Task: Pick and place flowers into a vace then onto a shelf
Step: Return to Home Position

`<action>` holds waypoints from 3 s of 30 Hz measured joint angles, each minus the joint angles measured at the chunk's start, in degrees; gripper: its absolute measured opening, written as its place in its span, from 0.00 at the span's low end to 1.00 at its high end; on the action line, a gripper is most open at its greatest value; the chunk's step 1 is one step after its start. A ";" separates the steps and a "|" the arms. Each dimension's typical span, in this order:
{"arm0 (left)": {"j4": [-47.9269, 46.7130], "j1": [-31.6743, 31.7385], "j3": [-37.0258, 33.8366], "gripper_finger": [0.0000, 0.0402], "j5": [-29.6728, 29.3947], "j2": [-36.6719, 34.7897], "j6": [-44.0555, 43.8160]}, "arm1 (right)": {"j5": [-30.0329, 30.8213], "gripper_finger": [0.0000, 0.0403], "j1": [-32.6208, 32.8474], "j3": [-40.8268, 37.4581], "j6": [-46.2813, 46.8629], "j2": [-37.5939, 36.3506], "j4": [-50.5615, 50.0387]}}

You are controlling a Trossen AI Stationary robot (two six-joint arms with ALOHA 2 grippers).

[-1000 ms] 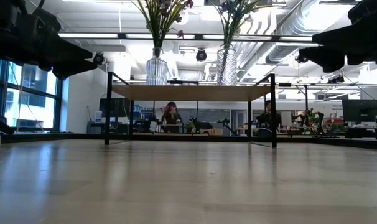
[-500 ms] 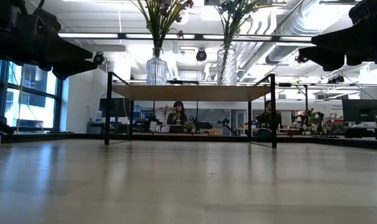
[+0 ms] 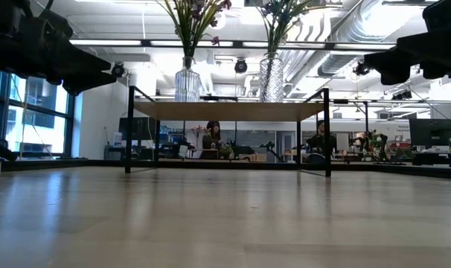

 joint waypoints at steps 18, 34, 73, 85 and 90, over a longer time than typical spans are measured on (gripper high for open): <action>0.00 0.00 0.00 0.77 0.00 -0.02 0.00 | -7.97 0.81 -9.96 0.00 5.91 -0.04 -0.61; 0.00 0.00 0.00 0.77 0.00 -0.02 0.00 | -8.03 0.81 -9.13 0.00 5.91 0.79 -0.72; 0.00 0.00 0.00 0.77 0.00 -0.02 0.00 | -8.01 0.81 -9.15 0.00 5.93 0.81 -0.80; -0.01 0.00 0.00 0.77 0.00 -0.02 -0.01 | -8.01 0.81 -9.15 0.00 5.91 0.83 -0.82; 0.00 0.00 0.00 0.77 0.00 -0.02 -0.02 | -8.02 0.81 -9.14 0.00 5.91 0.82 -0.81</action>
